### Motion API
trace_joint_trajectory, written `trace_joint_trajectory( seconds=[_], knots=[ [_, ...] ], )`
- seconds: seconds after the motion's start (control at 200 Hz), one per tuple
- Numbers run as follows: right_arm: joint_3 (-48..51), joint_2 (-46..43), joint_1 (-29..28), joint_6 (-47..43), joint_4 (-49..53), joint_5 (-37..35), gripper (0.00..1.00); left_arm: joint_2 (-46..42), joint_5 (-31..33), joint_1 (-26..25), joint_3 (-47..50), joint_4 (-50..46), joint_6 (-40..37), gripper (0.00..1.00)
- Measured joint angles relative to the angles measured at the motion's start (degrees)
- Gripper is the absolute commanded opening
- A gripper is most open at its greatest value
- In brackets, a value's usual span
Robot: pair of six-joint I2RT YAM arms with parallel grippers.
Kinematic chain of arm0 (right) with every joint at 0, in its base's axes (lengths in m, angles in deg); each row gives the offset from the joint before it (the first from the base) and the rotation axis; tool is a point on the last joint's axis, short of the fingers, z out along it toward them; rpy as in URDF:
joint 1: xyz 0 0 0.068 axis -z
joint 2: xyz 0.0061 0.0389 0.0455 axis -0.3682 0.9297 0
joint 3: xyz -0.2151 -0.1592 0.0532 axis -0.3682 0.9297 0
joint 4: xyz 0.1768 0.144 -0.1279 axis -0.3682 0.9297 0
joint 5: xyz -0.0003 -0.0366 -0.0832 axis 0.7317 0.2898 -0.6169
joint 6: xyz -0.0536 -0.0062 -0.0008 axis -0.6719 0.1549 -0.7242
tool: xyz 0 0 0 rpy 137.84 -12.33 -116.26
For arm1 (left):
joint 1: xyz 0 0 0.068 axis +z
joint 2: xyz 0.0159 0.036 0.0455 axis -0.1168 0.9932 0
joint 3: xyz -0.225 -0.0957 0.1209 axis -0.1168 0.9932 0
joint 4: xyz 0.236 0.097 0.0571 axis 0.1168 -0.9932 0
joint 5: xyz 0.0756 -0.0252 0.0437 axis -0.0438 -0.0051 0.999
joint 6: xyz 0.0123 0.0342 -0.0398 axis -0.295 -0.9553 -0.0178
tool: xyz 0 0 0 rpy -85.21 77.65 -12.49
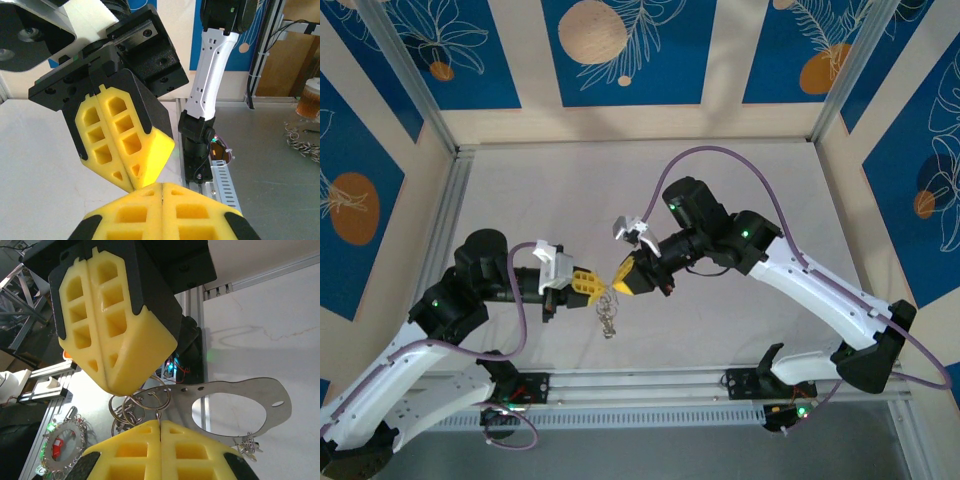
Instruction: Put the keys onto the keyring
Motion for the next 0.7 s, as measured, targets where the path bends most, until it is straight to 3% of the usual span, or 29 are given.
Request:
trace_joint_trajectory(
  seconds=[0.28, 0.47, 0.7],
  knots=[
    [0.2, -0.3, 0.6, 0.0, -0.2, -0.4, 0.0, 0.3, 2.4, 0.0, 0.0, 0.0, 0.0, 0.0],
    [5.0, -5.6, 1.3, 0.0, -2.6, -1.7, 0.0, 0.9, 4.4, 0.0, -0.1, -0.3, 0.0, 0.0],
    [11.3, -9.9, 8.6, 4.8, -8.1, -4.1, 0.0, 2.6, 7.2, 0.0, -0.5, -0.8, 0.0, 0.0]
  ],
)
